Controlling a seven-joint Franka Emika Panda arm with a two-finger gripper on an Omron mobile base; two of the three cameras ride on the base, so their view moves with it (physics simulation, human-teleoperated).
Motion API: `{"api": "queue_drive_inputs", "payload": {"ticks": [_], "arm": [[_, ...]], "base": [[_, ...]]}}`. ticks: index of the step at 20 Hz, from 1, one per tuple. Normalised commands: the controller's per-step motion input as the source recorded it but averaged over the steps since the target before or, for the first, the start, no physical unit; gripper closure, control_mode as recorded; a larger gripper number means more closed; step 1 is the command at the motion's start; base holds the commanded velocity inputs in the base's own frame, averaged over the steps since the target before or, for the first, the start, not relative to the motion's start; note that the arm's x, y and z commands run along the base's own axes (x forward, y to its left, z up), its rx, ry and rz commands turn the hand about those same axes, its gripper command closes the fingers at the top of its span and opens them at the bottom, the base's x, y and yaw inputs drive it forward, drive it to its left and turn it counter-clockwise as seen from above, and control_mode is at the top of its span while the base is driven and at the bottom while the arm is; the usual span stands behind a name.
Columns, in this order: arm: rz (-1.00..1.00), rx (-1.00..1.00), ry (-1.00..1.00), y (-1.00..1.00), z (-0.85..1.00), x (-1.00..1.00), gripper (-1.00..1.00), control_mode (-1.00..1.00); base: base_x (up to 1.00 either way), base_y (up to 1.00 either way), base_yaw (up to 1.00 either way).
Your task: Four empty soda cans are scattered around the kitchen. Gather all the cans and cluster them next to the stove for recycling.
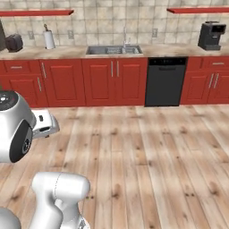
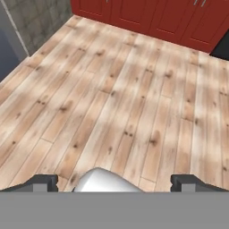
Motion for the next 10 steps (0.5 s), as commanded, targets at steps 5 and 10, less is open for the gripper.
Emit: {"api": "queue_drive_inputs", "payload": {"ticks": [5, 10], "arm": [[0.00, 0.00, 0.00, 0.00, 0.00, 0.00, -1.00, 1.00], [0.00, 0.00, 0.00, 0.00, 0.00, 0.00, -1.00, 1.00]], "base": [[1.00, 0.26, 0.00], [1.00, 0.27, 0.00]]}}
